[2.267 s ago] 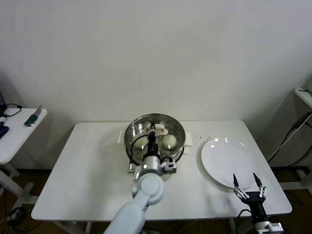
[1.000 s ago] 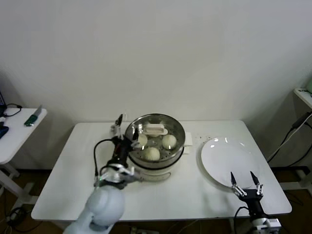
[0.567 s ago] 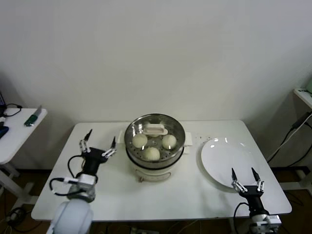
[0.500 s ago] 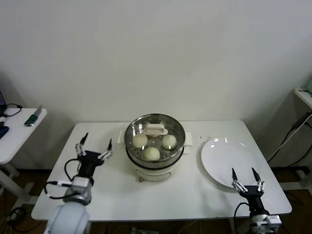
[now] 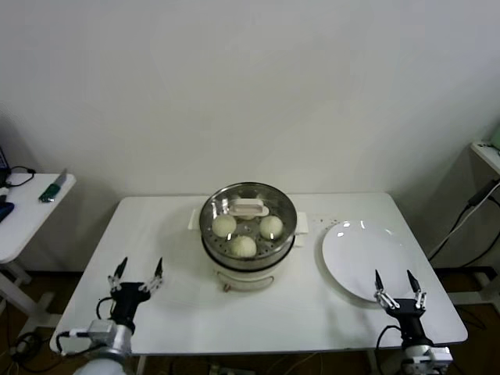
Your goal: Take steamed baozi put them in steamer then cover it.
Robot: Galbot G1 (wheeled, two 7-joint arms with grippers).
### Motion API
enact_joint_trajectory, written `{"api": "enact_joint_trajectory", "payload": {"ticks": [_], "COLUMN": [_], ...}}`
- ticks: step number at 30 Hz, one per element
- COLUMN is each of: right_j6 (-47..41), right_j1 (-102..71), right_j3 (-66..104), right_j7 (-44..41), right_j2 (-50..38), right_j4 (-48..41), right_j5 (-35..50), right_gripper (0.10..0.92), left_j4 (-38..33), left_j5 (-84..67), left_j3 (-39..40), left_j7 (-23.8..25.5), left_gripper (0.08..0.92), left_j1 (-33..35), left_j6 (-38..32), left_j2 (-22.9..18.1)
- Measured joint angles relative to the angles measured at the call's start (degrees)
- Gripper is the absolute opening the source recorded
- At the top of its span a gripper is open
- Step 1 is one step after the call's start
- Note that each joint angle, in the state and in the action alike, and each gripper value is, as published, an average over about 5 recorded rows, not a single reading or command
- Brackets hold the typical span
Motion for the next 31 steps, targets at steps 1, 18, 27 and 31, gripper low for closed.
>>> {"api": "enact_joint_trajectory", "payload": {"ticks": [1,18,27,31], "right_j6": [0.1,0.0,0.2,0.2], "right_j1": [0.0,-0.1,0.1,0.2], "right_j3": [0.0,-0.8,-1.3,-1.3], "right_j7": [0.0,-1.1,-1.3,-1.3], "right_j2": [0.0,-0.4,-0.2,-0.2], "right_j4": [-0.1,-1.2,-1.7,-1.8], "right_j5": [0.0,1.3,1.5,1.5], "right_gripper": [0.823,0.823,0.823,0.823], "left_j4": [0.9,7.2,7.9,8.0], "left_j5": [-0.4,-3.1,-3.3,-3.3], "left_j3": [0.0,1.4,1.7,1.7], "left_j7": [0.1,1.6,2.5,2.7], "left_gripper": [0.823,0.823,0.823,0.823], "left_j1": [0.1,1.1,1.5,1.5], "left_j6": [-0.8,-8.1,-9.6,-10.0], "left_j2": [-0.2,-2.4,-2.8,-3.0]}}
